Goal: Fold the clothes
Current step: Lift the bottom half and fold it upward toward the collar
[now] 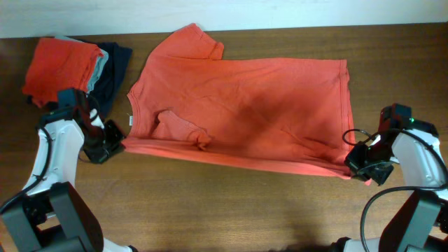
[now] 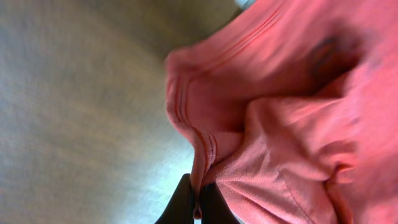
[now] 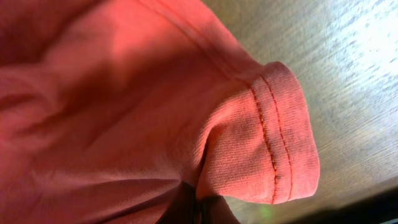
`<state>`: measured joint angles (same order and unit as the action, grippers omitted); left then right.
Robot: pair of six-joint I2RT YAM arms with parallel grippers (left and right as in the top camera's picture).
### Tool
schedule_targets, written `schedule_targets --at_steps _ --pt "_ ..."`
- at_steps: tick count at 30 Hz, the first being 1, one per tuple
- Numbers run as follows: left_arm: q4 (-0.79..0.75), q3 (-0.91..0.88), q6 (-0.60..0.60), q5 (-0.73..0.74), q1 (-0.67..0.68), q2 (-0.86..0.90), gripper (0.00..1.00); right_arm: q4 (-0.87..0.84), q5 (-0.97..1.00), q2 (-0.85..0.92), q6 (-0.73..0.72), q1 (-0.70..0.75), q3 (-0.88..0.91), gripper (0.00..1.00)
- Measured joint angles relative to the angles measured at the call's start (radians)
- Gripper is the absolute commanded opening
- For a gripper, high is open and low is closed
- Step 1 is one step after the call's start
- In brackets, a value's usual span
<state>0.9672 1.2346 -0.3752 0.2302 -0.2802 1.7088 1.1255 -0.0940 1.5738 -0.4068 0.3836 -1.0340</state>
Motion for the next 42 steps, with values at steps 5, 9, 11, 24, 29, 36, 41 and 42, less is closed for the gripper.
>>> schedule_targets --at_steps 5,9,11,24,29,36,41,42 --pt "-0.041 0.075 0.000 0.016 0.006 0.000 0.01 0.002 -0.017 0.000 0.000 -0.002 -0.043 0.04" --pt "-0.081 0.087 -0.004 0.025 0.014 -0.002 0.01 -0.026 -0.029 0.000 0.000 -0.005 -0.068 0.04" --pt "-0.106 0.087 -0.008 0.027 0.021 -0.002 0.01 -0.042 -0.032 0.000 0.000 -0.006 -0.080 0.04" --pt "-0.288 0.087 -0.011 -0.045 0.131 -0.002 0.01 -0.179 -0.026 0.000 0.003 -0.006 -0.095 0.04" --pt "-0.301 0.087 -0.011 -0.098 0.157 -0.002 0.01 -0.253 -0.027 0.000 0.015 -0.006 -0.095 0.04" --pt "-0.333 0.087 -0.012 -0.123 0.163 0.001 0.01 -0.355 -0.028 0.000 0.043 -0.030 -0.095 0.04" --pt "-0.379 0.088 -0.012 -0.135 0.163 0.041 0.01 -0.415 -0.026 0.000 0.049 -0.055 -0.095 0.04" --pt "-0.386 0.088 -0.012 -0.138 0.163 0.053 0.01 -0.421 -0.024 0.001 0.050 -0.059 -0.095 0.04"
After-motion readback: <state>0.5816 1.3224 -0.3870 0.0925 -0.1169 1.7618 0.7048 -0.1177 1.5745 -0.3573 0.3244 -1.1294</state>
